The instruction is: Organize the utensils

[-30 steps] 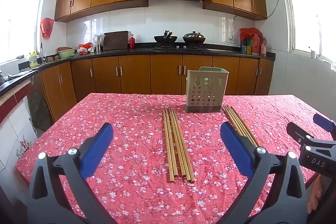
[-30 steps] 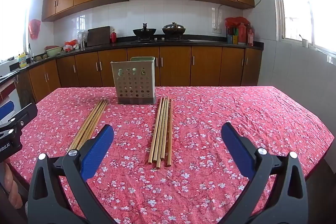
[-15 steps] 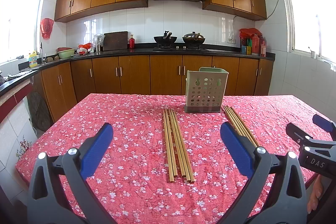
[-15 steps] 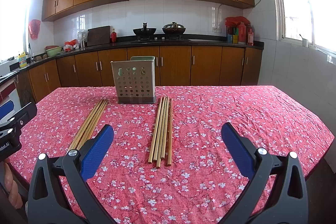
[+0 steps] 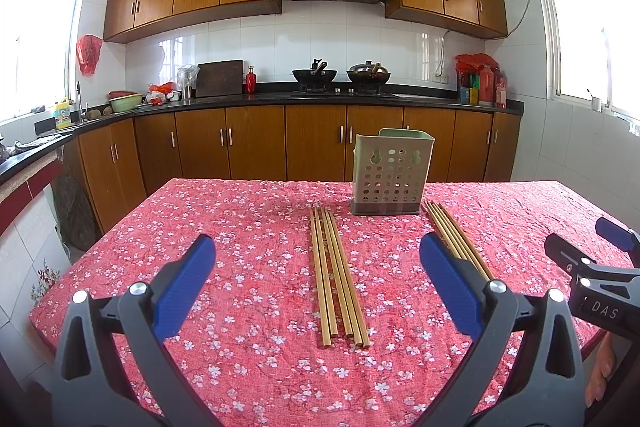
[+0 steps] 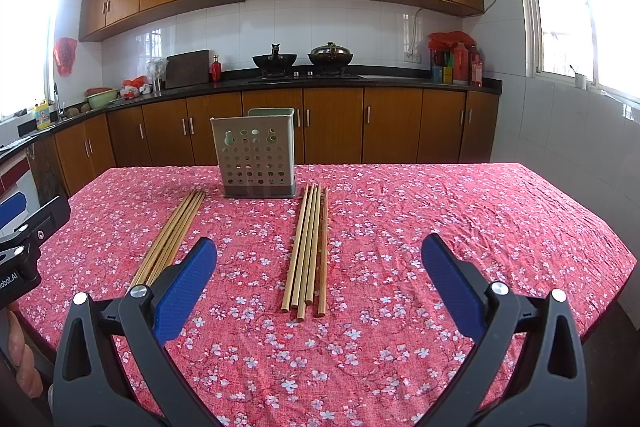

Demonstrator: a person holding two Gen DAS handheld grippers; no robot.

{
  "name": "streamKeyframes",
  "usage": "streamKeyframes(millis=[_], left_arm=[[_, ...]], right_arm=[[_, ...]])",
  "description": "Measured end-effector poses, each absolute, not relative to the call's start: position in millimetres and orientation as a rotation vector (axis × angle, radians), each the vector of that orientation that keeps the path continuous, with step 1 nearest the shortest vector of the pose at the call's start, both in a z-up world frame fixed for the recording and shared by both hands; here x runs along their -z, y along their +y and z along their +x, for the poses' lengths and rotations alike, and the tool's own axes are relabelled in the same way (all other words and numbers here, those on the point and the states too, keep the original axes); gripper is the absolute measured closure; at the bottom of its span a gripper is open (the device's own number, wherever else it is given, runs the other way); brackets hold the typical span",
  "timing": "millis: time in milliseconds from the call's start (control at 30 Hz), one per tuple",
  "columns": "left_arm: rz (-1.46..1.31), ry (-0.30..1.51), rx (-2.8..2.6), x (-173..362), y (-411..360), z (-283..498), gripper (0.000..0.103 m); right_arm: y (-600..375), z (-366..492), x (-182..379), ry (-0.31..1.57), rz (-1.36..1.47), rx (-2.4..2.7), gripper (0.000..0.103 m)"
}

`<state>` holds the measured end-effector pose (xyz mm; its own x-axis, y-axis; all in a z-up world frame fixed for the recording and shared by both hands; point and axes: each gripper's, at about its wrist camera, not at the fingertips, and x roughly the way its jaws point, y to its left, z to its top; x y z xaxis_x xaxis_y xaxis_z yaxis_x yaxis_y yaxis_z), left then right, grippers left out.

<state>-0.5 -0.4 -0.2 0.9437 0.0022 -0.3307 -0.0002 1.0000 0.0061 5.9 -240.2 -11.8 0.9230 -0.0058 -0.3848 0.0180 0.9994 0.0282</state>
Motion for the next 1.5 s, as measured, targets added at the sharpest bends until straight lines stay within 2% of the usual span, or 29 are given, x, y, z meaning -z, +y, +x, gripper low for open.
streamKeyframes(millis=[1500], left_arm=[[0.008, 0.337, 0.000, -0.1, -0.8, 0.6, 0.004]], right_arm=[[-240.7, 3.9, 12.7, 0.395, 0.034, 0.012, 0.002]])
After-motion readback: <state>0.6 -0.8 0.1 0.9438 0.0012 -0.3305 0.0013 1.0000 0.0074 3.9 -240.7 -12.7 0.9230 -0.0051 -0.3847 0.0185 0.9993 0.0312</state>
